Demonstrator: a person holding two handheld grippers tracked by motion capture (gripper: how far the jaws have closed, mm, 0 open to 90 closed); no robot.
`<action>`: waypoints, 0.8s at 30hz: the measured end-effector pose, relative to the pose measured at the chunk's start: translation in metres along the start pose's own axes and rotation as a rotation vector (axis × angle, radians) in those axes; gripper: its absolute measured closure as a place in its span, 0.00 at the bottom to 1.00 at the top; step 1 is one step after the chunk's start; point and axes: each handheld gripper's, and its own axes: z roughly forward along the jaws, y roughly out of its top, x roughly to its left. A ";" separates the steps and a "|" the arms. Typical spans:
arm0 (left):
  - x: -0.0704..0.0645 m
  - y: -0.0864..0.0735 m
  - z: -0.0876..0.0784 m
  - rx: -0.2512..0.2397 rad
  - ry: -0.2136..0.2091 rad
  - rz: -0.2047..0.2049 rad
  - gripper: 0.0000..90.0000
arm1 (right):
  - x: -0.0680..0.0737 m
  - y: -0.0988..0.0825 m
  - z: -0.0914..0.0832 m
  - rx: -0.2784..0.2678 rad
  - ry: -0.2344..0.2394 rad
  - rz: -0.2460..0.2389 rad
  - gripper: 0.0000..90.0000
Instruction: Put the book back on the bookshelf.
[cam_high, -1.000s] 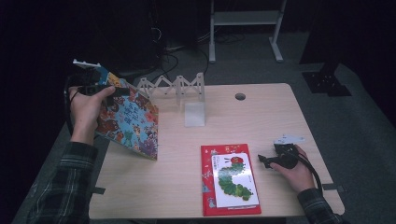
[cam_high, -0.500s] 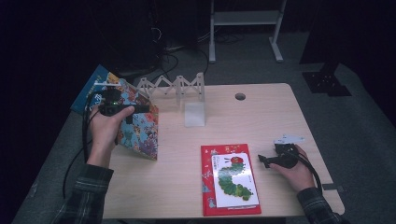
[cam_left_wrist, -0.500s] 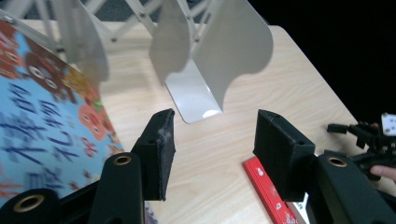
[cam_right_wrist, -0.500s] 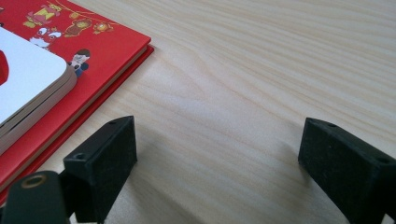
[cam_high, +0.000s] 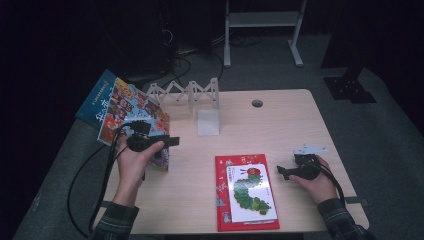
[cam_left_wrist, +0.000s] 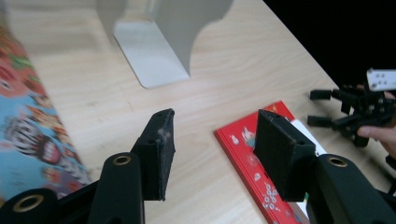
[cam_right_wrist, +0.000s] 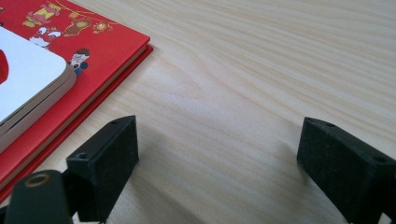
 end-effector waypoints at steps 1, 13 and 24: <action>-0.002 -0.004 0.003 0.000 -0.008 0.003 0.52 | 0.000 0.000 0.000 0.000 0.000 0.000 0.14; -0.015 -0.048 0.047 0.040 -0.091 0.056 0.45 | 0.003 0.001 -0.010 0.011 0.002 -0.007 0.58; -0.012 -0.075 0.073 0.114 -0.058 0.211 0.33 | 0.018 0.005 -0.028 -0.009 0.126 0.015 0.94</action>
